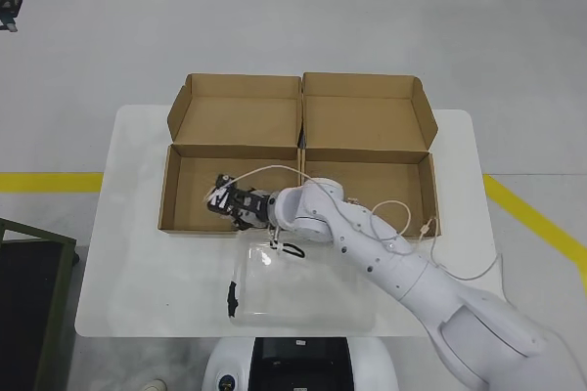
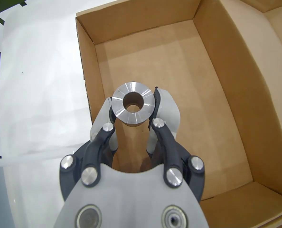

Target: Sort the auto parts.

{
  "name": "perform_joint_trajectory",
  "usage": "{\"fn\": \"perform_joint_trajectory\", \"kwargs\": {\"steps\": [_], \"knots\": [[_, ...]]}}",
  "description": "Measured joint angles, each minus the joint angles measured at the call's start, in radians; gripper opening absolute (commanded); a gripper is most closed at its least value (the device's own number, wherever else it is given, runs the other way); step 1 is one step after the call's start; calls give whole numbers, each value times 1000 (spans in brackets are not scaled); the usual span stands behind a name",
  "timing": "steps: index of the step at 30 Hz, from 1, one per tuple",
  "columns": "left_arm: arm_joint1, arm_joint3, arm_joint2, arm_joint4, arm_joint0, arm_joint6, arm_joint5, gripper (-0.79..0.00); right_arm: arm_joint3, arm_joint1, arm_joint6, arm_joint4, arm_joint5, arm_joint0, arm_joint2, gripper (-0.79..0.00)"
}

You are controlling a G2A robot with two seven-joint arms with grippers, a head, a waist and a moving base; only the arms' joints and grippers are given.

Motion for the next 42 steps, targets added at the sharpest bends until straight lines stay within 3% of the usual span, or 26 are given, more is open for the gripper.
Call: {"fn": "perform_joint_trajectory", "kwargs": {"steps": [21,23,28,40,42], "knots": [[0,0,0,0,0,0,0,0,117,-77,2,-23,-13,51,-20,-785],[0,0,0,0,0,0,0,0,134,-84,5,-24,-13,54,-21,-727],[0,0,0,0,0,0,0,0,162,-100,4,-31,-18,64,-24,-449],[0,0,0,0,0,0,0,0,176,-126,-8,-52,-31,78,-13,-394],[0,0,0,0,0,0,0,0,155,-126,-18,-59,-37,82,-2,-342]]}}
